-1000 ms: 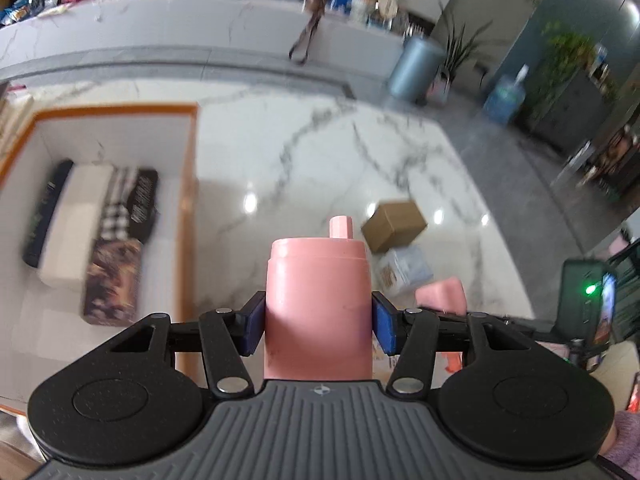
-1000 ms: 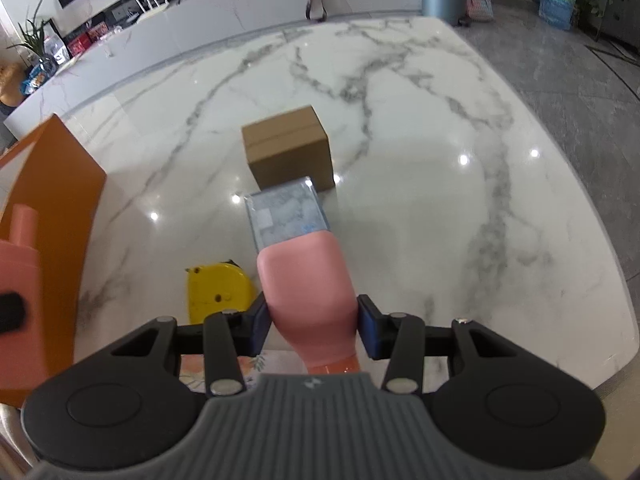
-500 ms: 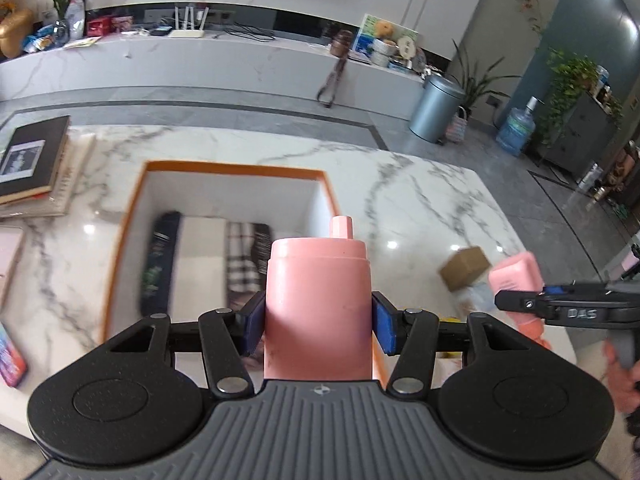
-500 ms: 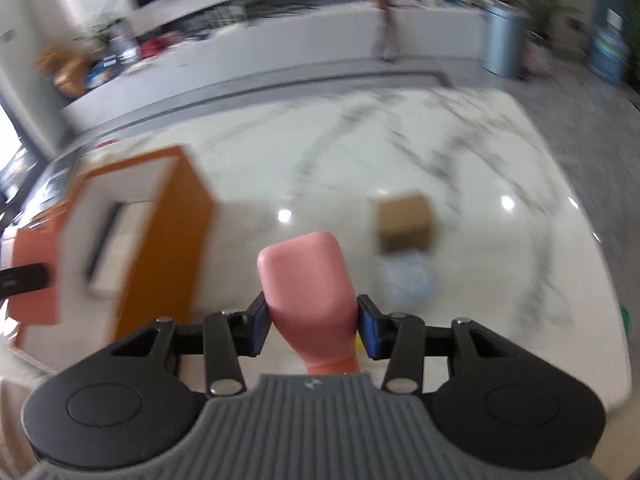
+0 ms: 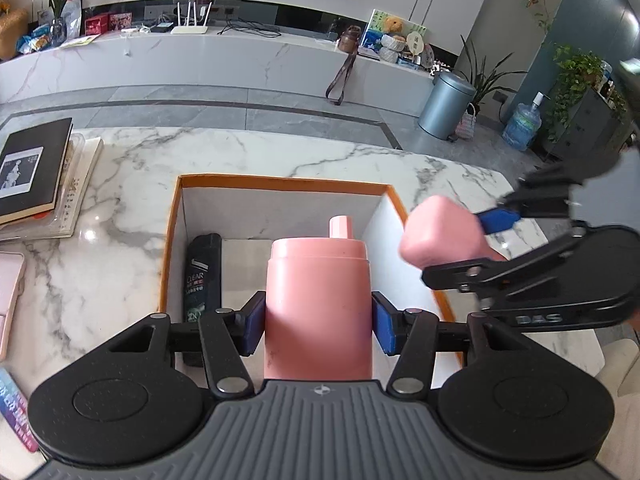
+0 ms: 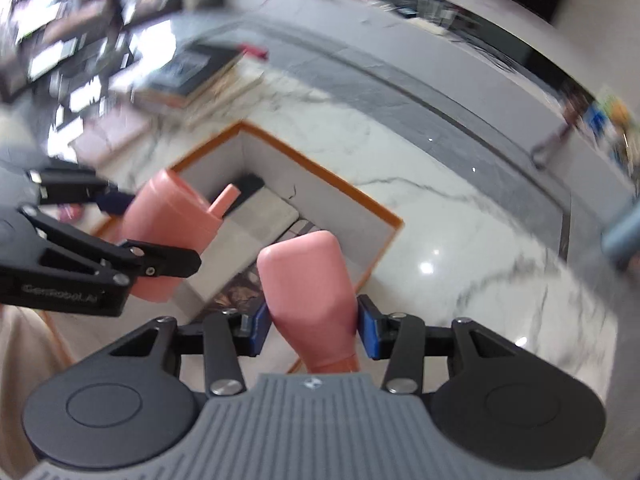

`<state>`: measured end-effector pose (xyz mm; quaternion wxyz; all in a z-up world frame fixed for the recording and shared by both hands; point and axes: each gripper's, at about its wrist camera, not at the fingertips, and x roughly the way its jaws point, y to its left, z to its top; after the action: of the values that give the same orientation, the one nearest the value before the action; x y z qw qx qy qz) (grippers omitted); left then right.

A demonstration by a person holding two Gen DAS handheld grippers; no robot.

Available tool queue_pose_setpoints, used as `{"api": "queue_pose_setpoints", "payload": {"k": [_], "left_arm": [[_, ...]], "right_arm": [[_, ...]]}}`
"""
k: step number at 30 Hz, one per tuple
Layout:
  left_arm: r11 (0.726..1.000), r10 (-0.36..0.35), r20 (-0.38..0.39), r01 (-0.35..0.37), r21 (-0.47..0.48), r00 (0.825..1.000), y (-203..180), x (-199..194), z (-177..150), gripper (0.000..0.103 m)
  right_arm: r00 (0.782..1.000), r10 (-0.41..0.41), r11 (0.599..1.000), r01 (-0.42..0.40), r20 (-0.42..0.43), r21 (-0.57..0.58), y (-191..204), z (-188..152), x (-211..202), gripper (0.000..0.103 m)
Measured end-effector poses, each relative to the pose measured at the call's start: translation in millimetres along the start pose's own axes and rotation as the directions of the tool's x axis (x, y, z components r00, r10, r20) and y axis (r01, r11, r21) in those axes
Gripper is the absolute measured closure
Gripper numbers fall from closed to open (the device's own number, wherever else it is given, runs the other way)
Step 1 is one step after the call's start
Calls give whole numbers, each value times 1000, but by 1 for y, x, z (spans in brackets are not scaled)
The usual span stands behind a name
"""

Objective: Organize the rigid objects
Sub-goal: 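Carry the pink cup with the left gripper while the right carries the pink bottle to the box, then lower the pink pump bottle into the box and open the right gripper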

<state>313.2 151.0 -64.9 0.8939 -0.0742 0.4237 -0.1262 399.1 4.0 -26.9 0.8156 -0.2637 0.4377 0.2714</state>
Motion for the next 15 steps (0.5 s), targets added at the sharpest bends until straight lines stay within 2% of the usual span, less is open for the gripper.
{"api": "queue_pose_setpoints", "payload": {"k": [4,9,15], "left_arm": [[999,-11,-11,11,-32,1000,14,13,3,41],[998,-23,-32,21,-54,999,25,28,8,41],[996,-42,-50,38,-81,998,30,43,10,41]], "right_arm": [[995,-26,990,12,-97,-144,1,23,42,57],[980,-55,967,4,-193,-254,3,39,82,57],[957,-121,947,32,-262,-320,2,47,114,58]]}}
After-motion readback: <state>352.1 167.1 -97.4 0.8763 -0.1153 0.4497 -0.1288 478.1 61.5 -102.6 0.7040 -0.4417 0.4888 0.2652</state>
